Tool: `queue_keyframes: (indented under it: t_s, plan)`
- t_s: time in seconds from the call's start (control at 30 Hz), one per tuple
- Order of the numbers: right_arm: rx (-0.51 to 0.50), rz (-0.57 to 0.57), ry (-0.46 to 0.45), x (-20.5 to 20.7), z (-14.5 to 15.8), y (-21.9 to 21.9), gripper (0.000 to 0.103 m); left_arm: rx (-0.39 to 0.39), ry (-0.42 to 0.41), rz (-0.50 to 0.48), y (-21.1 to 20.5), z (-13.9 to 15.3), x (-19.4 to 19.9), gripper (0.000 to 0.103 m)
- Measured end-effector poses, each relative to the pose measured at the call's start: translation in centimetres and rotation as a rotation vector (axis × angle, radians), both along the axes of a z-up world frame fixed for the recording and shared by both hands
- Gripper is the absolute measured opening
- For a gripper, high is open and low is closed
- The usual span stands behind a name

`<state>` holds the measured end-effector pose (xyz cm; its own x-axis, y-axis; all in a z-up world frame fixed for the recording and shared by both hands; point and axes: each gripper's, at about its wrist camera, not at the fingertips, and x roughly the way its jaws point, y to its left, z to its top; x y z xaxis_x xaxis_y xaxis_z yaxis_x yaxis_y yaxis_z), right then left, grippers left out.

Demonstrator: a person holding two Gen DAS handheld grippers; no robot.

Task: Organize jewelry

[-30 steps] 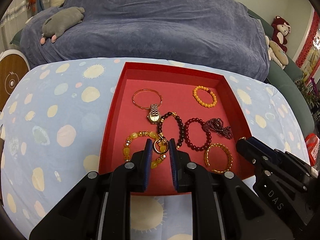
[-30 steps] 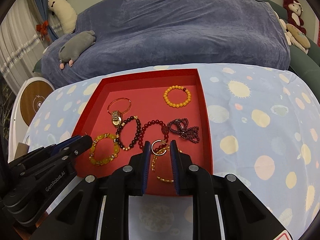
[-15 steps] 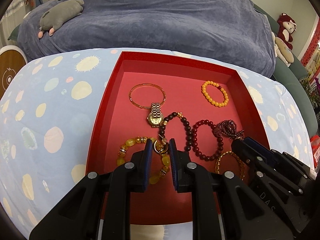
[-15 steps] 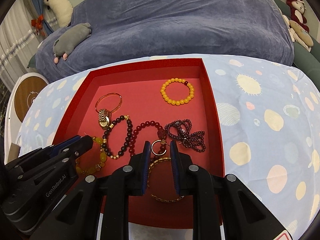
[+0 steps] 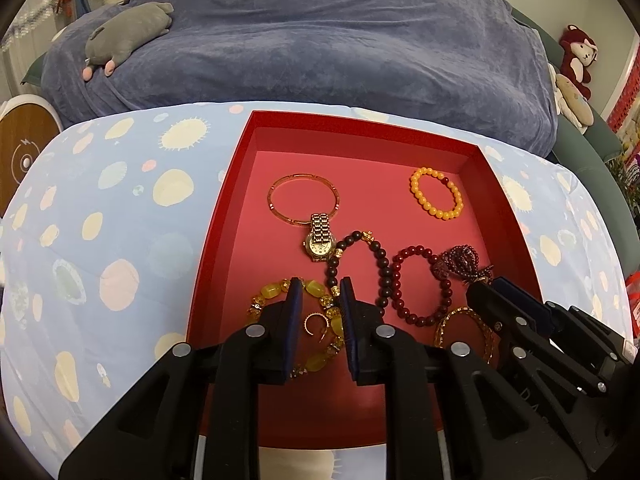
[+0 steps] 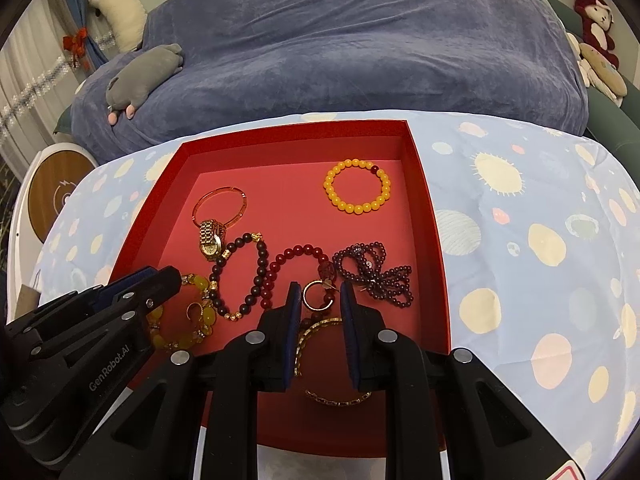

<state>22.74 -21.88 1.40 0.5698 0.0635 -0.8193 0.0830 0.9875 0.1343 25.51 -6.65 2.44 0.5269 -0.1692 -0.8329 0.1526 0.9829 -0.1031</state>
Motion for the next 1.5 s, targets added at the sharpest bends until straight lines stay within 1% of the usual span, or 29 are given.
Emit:
queue_keyframes:
  t_s: [0.03, 0.1, 0.2, 0.3, 0.57, 0.73, 0.83, 1.0, 1.07, 1.23, 1.33, 1.5]
  plan:
    - [0.001, 0.000, -0.003, 0.0, 0.1, 0.0, 0.021, 0.003, -0.003, 0.003, 0.1, 0.1, 0.0, 0.030]
    - [-0.006, 0.001, -0.005, -0.1, 0.3, 0.2, 0.022, 0.009, -0.014, 0.008, 0.2, 0.4, -0.2, 0.036]
    - [-0.009, 0.002, -0.007, -0.2, 0.6, 0.4, 0.024, 0.008, -0.015, 0.016, 0.4, 0.6, -0.3, 0.039]
    - [-0.012, 0.002, -0.011, -0.7, 0.8, 0.6, 0.029, 0.008, -0.018, 0.017, 0.6, 0.8, -0.7, 0.040]
    - [-0.017, 0.018, -0.024, -2.4, 2.0, 1.3, 0.029, 0.005, -0.034, 0.018, 1.1, 1.9, -2.4, 0.040]
    - [-0.023, 0.026, -0.035, -4.1, 3.0, 1.8, 0.030, 0.010, -0.045, 0.016, 1.2, 2.8, -4.2, 0.044]
    - [-0.010, 0.022, -0.038, -5.3, 3.3, 1.9, 0.034, 0.001, -0.048, 0.022, 1.6, 3.2, -5.4, 0.044]
    - [-0.008, 0.015, -0.039, -7.3, 3.9, 2.1, 0.037, 0.011, -0.052, 0.031, 2.0, 3.5, -7.8, 0.045]
    - [-0.020, 0.010, -0.049, -8.3, 4.2, 2.3, 0.041, 0.008, -0.049, 0.039, 2.2, 3.6, -8.6, 0.045]
    - [-0.041, -0.009, -0.066, -10.5, 4.6, 2.5, 0.060, 0.003, -0.049, 0.060, 3.2, 3.9, -10.5, 0.045]
    - [-0.049, -0.014, -0.066, -11.6, 4.8, 2.5, 0.065, 0.011, -0.050, 0.063, 3.5, 4.0, -11.4, 0.045]
    - [-0.093, -0.004, -0.065, -12.9, 4.9, 3.3, 0.067, 0.028, -0.051, 0.069, 3.9, 4.1, -12.8, 0.045]
